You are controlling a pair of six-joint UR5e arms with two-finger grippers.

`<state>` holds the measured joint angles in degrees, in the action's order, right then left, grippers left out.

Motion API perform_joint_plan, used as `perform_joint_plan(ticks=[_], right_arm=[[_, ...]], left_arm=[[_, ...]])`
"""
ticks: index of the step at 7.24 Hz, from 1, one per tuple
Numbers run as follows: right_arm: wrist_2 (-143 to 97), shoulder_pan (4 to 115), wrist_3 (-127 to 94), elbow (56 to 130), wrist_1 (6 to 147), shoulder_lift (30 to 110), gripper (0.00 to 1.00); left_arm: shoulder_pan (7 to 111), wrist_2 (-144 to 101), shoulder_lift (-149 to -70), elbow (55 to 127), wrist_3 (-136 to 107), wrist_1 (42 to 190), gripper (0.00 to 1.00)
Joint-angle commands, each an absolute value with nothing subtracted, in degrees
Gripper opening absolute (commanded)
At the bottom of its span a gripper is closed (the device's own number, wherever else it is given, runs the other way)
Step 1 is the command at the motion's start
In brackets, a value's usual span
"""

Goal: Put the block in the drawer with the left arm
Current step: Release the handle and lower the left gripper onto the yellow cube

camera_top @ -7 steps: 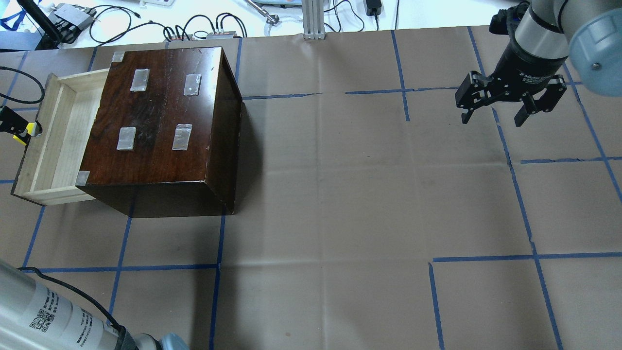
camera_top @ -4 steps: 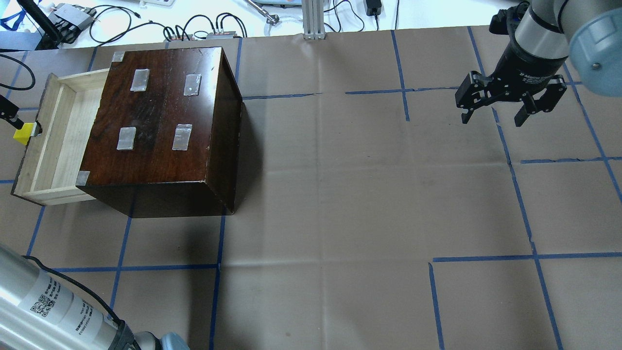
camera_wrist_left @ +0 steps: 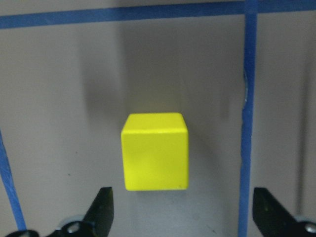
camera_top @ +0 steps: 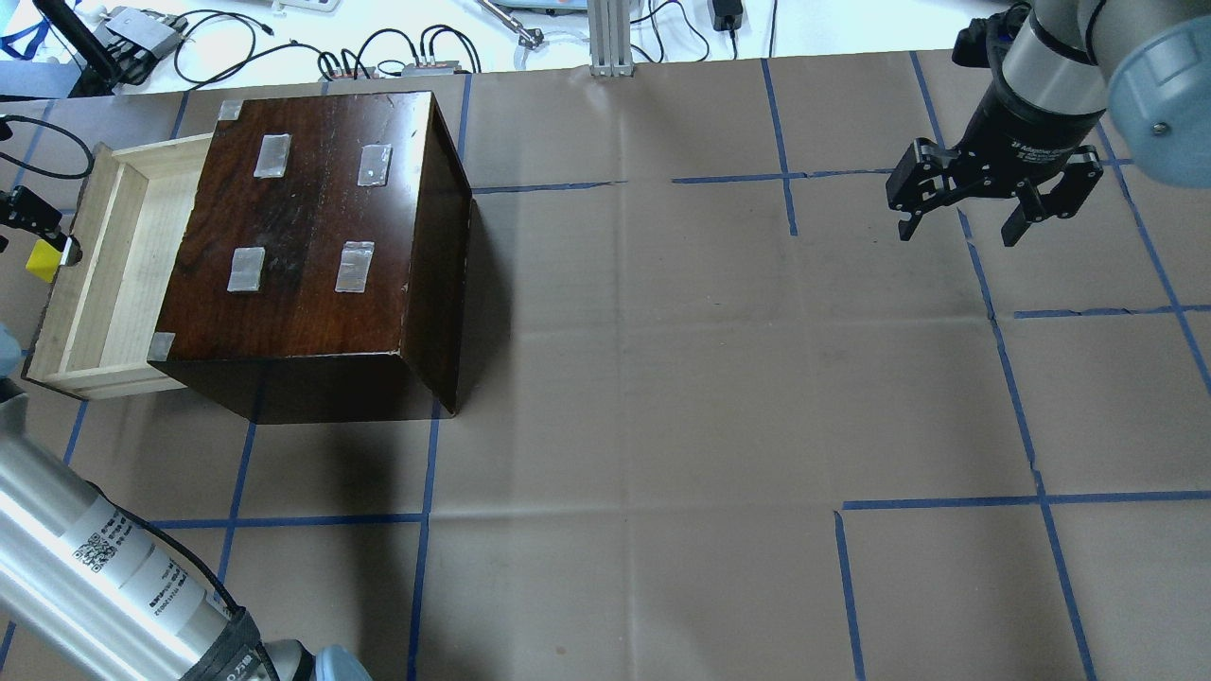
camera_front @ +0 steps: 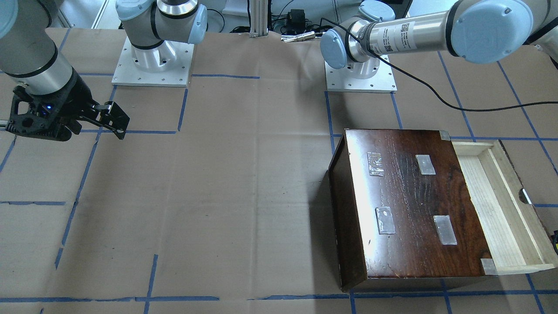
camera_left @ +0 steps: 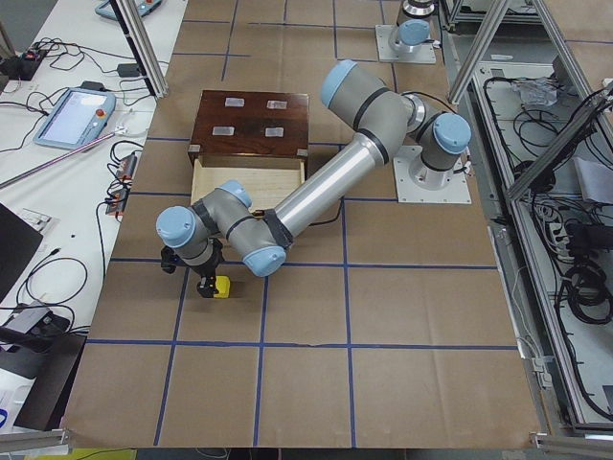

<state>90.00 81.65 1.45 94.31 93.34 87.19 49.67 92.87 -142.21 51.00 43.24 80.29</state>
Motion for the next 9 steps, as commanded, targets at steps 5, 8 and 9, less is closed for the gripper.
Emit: perform_joint_plan(ticks=[5,8,9], right_arm=[[90.00,81.65,1.41,94.31,93.34,87.19,1.00],[90.00,81.65,1.41,94.31,93.34,87.19,1.00],[90.00,81.65,1.41,94.31,93.34,87.19,1.00]], left_arm=[[49.75,92.81,-146.86,49.31,43.33,79.89,0.90],[49.75,92.11,-146.43,49.31,43.07,79.98,0.12],[49.75,92.81,-145.64,49.22,42.89,80.76,0.00]])
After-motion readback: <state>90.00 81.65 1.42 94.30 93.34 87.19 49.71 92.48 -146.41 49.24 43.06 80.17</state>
